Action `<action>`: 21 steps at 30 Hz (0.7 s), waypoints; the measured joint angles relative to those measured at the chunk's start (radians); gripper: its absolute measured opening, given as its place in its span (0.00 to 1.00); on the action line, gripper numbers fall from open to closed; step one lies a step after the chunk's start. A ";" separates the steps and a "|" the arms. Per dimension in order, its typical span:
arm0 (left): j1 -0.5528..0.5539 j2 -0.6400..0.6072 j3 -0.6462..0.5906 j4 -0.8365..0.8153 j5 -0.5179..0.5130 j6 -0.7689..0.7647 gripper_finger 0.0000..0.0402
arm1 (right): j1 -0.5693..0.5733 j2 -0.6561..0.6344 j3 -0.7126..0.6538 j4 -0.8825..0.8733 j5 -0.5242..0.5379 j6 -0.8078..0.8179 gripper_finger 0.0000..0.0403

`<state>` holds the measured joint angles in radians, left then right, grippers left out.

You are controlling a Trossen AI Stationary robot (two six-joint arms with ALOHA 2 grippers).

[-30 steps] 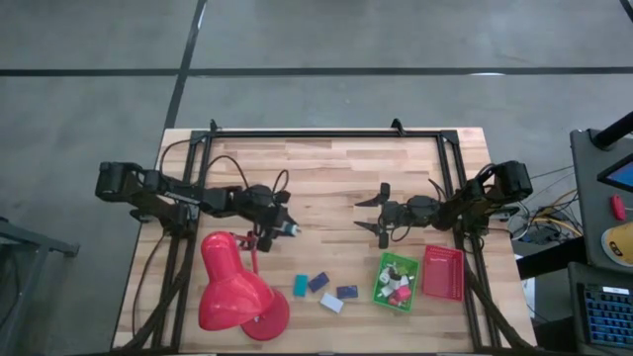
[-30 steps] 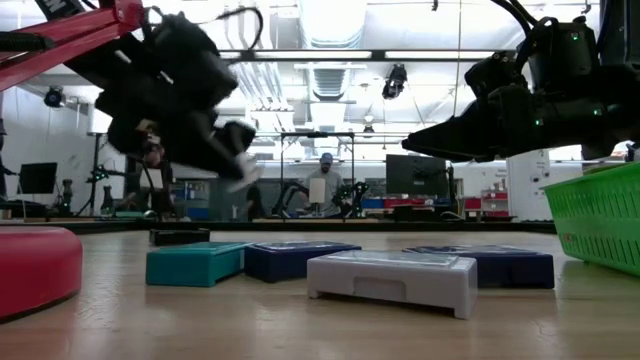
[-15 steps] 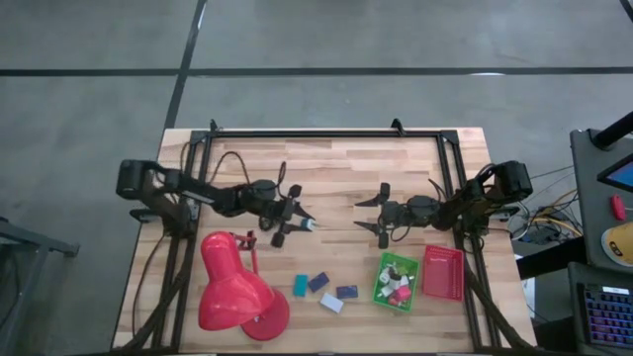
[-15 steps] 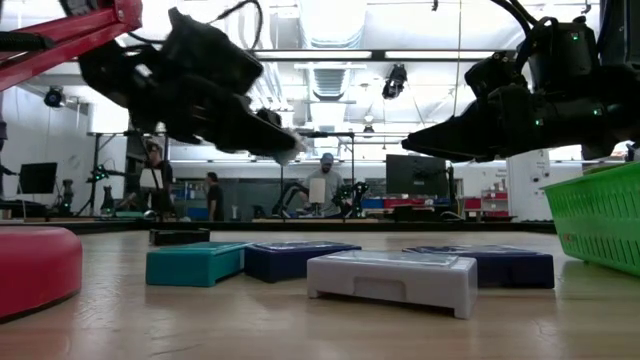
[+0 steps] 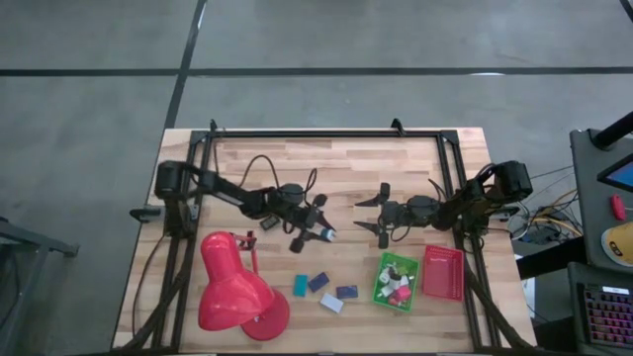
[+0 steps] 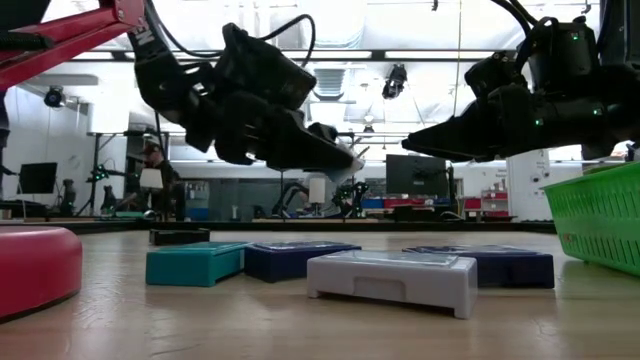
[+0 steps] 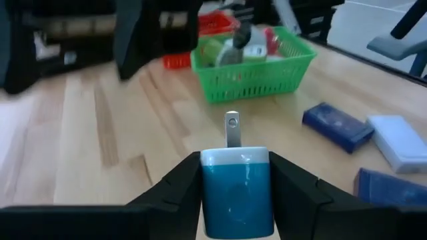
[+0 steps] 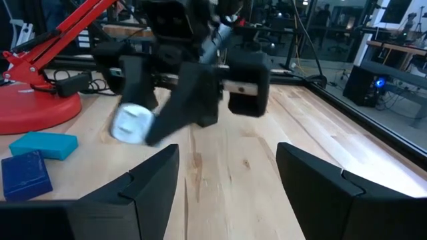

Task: Pick & Place Office items
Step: Put the blue charger adapter into the green basket

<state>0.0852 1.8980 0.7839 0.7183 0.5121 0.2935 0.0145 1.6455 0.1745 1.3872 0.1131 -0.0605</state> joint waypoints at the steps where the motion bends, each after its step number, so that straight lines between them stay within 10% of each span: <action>1: -0.009 0.003 0.003 0.026 0.000 0.009 0.36 | 0.000 0.000 0.000 0.000 0.000 0.000 0.61; 21: -0.109 0.126 0.211 0.143 -0.033 0.017 0.36 | 0.000 0.000 0.000 0.000 0.000 0.000 0.61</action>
<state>-0.0242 2.0235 0.9946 0.8609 0.4796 0.3103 0.0145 1.6455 0.1749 1.3872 0.1131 -0.0605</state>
